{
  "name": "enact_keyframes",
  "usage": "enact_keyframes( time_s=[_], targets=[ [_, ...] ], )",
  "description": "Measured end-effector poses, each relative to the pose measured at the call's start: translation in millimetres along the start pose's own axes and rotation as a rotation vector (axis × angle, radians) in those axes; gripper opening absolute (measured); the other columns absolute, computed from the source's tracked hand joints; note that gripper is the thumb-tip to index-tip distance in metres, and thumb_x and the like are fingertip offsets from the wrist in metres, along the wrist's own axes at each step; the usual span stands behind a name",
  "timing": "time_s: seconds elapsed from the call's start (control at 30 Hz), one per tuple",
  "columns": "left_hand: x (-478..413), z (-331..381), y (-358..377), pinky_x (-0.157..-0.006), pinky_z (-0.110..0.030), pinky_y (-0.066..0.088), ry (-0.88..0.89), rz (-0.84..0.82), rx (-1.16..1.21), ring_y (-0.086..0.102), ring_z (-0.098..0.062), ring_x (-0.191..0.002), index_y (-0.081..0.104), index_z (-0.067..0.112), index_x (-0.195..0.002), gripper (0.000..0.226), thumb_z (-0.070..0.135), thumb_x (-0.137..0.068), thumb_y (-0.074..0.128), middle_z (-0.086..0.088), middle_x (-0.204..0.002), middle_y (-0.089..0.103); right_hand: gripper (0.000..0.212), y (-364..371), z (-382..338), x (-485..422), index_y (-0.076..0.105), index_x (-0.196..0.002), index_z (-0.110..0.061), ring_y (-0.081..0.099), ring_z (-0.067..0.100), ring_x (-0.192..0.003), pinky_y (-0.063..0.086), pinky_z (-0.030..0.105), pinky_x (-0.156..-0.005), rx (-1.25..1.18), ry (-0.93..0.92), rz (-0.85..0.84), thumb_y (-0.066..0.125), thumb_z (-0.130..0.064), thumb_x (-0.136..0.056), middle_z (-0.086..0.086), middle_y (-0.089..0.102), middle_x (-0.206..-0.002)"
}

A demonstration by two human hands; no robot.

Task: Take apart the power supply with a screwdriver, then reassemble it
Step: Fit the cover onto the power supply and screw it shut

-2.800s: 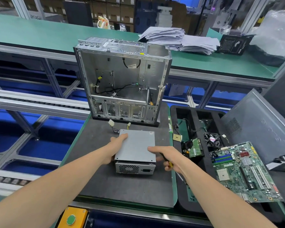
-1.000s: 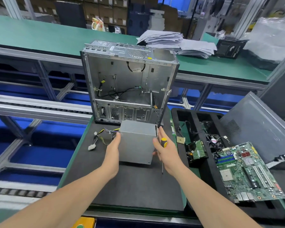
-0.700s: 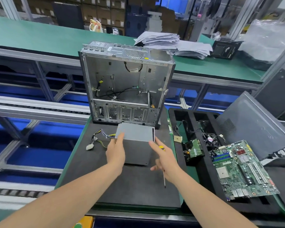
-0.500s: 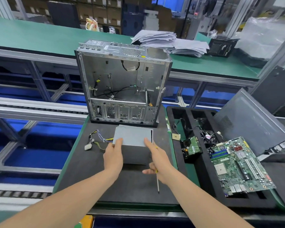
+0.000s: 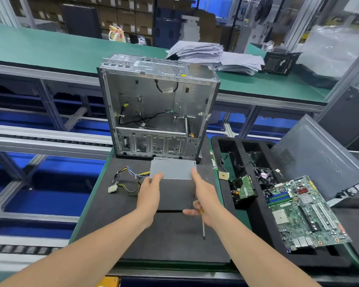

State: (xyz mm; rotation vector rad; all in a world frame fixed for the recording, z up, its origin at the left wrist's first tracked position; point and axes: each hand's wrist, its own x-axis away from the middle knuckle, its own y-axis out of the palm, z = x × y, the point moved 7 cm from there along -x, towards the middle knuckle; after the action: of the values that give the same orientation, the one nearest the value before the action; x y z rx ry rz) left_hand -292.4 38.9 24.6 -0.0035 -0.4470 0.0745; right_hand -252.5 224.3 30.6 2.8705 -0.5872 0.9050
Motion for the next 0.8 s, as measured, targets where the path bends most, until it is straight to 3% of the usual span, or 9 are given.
enact_keyframes(
  time_s=[0.13,0.27,0.37,0.47,0.53,0.6,0.63,0.7,0.8],
  targets=[
    [4,-6,-3,-0.09,-0.039,0.041,0.036,-0.018,0.075,0.058,-0.008,-0.11,0.07,0.035,-0.1,0.035,0.058,-0.076,0.06,0.015,-0.113,0.068,0.066,2,5,2,0.066,-0.137,-0.034,0.028,0.016,-0.051,0.065,0.047,-0.062,-0.072,-0.015,0.043,0.069,-0.071,-0.082,-0.005,0.032,-0.074],
    [9,-8,-1,-0.093,-0.034,0.041,0.055,-0.064,0.129,0.058,-0.011,-0.116,0.071,0.033,-0.103,0.036,0.051,-0.073,0.065,0.009,-0.123,0.068,0.053,0,13,5,0.059,-0.146,-0.037,0.031,0.015,-0.048,0.064,0.044,-0.06,-0.086,-0.068,0.018,0.064,-0.053,-0.096,0.0,0.042,-0.075],
    [10,-9,0,-0.086,-0.027,0.037,0.055,-0.091,0.173,0.054,0.001,-0.11,0.066,0.035,-0.111,0.031,0.053,-0.085,0.064,0.015,-0.124,0.066,0.052,0,13,2,0.053,-0.151,-0.042,0.025,0.015,-0.043,0.063,0.045,-0.058,-0.07,-0.096,-0.014,0.06,-0.046,-0.099,0.01,0.048,-0.091],
    [4,-14,3,-0.098,-0.038,0.033,-0.002,-0.081,0.176,0.049,0.004,-0.108,0.062,0.04,-0.112,0.03,0.065,-0.098,0.05,0.025,-0.118,0.058,0.051,-1,8,0,0.054,-0.151,-0.039,0.023,0.016,-0.044,0.064,0.048,-0.059,-0.049,-0.125,-0.035,0.057,-0.041,-0.1,0.01,0.036,-0.088],
    [1,-13,4,-0.093,-0.039,0.033,-0.009,-0.047,0.177,0.048,0.005,-0.102,0.062,0.036,-0.104,0.025,0.058,-0.1,0.052,0.024,-0.113,0.058,0.05,-1,7,-2,0.054,-0.15,-0.041,0.023,0.015,-0.043,0.064,0.048,-0.06,-0.031,-0.136,-0.053,0.056,-0.04,-0.101,0.01,0.039,-0.09],
    [-1,-12,3,-0.087,-0.038,0.036,-0.011,-0.01,0.196,0.051,0.0,-0.099,0.065,0.03,-0.1,0.024,0.053,-0.099,0.057,0.016,-0.111,0.062,0.048,-3,7,-4,0.057,-0.148,-0.039,0.029,0.012,-0.04,0.064,0.048,-0.06,-0.018,-0.141,-0.041,0.058,-0.041,-0.099,0.007,0.043,-0.086],
    [-1,-12,3,-0.087,-0.038,0.036,-0.014,0.007,0.201,0.052,-0.002,-0.099,0.066,0.027,-0.099,0.026,0.052,-0.098,0.059,0.014,-0.11,0.063,0.047,-3,7,-5,0.06,-0.145,-0.036,0.035,0.009,-0.041,0.064,0.048,-0.06,-0.02,-0.145,-0.027,0.059,-0.041,-0.098,-0.005,0.044,-0.083],
    [-2,-11,1,-0.086,-0.039,0.036,-0.017,0.039,0.212,0.052,-0.007,-0.097,0.065,0.022,-0.097,0.03,0.051,-0.097,0.062,0.012,-0.106,0.062,0.044,-3,5,-6,0.068,-0.134,-0.029,0.041,0.007,-0.055,0.064,0.047,-0.059,-0.03,-0.161,-0.001,0.061,-0.043,-0.093,-0.022,0.035,-0.079],
    [-3,-10,2,-0.089,-0.04,0.035,-0.024,0.085,0.232,0.053,-0.013,-0.101,0.062,0.021,-0.097,0.031,0.052,-0.096,0.063,0.01,-0.108,0.061,0.04,-2,2,-5,0.078,-0.113,-0.027,0.041,0.01,-0.07,0.065,0.047,-0.058,-0.035,-0.203,0.042,0.065,-0.051,-0.084,-0.024,0.034,-0.077]
  ],
)
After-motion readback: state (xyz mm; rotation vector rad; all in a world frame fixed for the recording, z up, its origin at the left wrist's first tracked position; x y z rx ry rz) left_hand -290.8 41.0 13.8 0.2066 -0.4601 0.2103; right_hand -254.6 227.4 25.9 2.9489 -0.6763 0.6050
